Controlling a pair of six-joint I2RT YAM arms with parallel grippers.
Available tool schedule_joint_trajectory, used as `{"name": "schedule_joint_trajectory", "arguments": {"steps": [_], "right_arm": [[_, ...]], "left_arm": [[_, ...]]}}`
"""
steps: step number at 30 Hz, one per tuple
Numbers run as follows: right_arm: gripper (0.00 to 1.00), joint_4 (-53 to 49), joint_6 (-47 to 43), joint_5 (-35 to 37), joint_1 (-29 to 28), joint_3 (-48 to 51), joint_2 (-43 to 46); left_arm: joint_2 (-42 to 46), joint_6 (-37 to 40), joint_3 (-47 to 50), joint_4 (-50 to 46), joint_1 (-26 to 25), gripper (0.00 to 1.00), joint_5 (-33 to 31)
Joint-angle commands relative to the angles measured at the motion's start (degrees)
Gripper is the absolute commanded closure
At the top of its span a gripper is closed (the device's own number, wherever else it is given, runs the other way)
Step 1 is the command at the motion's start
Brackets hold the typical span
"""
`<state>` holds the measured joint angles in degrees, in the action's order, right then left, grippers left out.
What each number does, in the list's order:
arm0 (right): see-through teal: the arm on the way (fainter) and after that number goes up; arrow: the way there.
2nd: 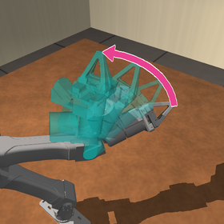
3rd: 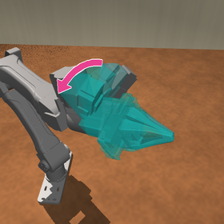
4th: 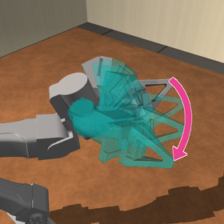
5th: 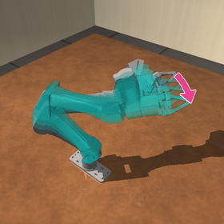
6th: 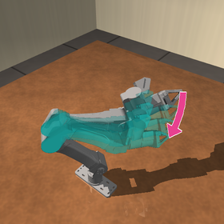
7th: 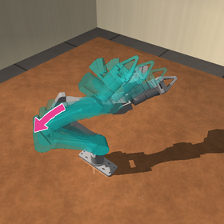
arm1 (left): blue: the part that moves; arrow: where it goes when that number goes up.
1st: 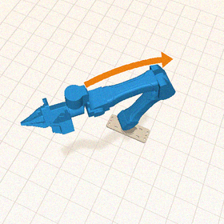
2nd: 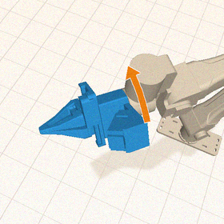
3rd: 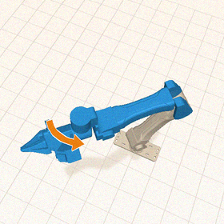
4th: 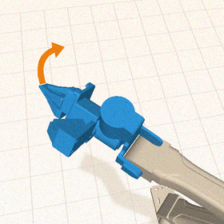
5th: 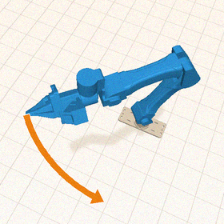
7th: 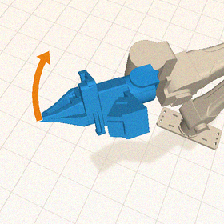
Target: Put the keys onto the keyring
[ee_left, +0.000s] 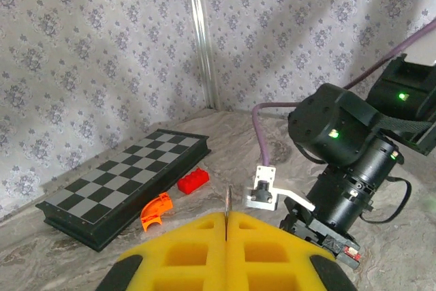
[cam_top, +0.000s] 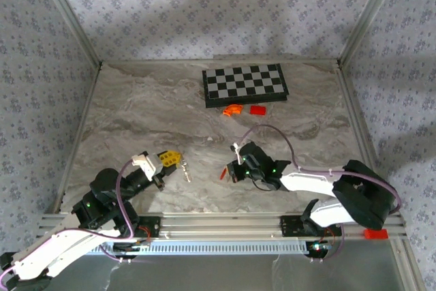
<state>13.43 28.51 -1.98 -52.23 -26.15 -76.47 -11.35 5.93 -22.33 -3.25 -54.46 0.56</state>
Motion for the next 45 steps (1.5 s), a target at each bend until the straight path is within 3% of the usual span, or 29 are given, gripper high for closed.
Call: {"name": "schedule_joint_trajectory", "arguments": {"steps": [1,7,14,19,21,24,28,33,37,45], "right_arm": [[1.0,4.4,4.8,6.8,-0.6,1.4,1.5],[0.95,1.4,7.7,5.8,-0.6,1.2,-0.6],[0.64,-4.4,11.9,5.2,-0.5,2.7,4.5],[0.54,-17.1,8.1,3.7,2.0,0.2,13.3],[0.5,-21.9,1.3,0.0,5.7,-2.9,14.3],[0.5,-29.9,-8.8,-8.0,11.8,-10.1,11.2],[0.52,-40.4,-20.4,-13.2,14.5,-21.9,0.1],[0.6,-44.8,-23.7,-19.0,14.9,-29.7,-12.6],[0.63,-44.9,-24.5,-23.6,14.8,-32.4,-17.6],[0.62,-47.2,-35.5,-18.3,8.0,-34.4,-15.8]], "left_arm": [[0.8,-0.6,-1.6,2.1,-0.3,1.0,-0.6],[1.5,-0.7,-1.3,1.9,-0.2,1.0,-0.6],[1.4,-0.5,-1.3,2.0,-0.3,1.0,-0.6],[1.6,-0.7,-1.2,2.1,-0.3,1.0,-0.2],[1.5,-0.8,-1.1,2.2,-0.3,1.0,0.1],[1.5,-1.0,-1.1,2.1,-0.3,1.0,0.5],[1.6,-1.5,-1.2,1.9,-0.3,1.0,1.2],[1.7,-2.0,-1.5,1.4,-0.3,1.0,1.8],[1.5,-1.9,-1.4,1.2,-0.3,1.0,1.7],[0.9,-1.4,-1.4,1.4,-0.3,1.0,1.7]]}}
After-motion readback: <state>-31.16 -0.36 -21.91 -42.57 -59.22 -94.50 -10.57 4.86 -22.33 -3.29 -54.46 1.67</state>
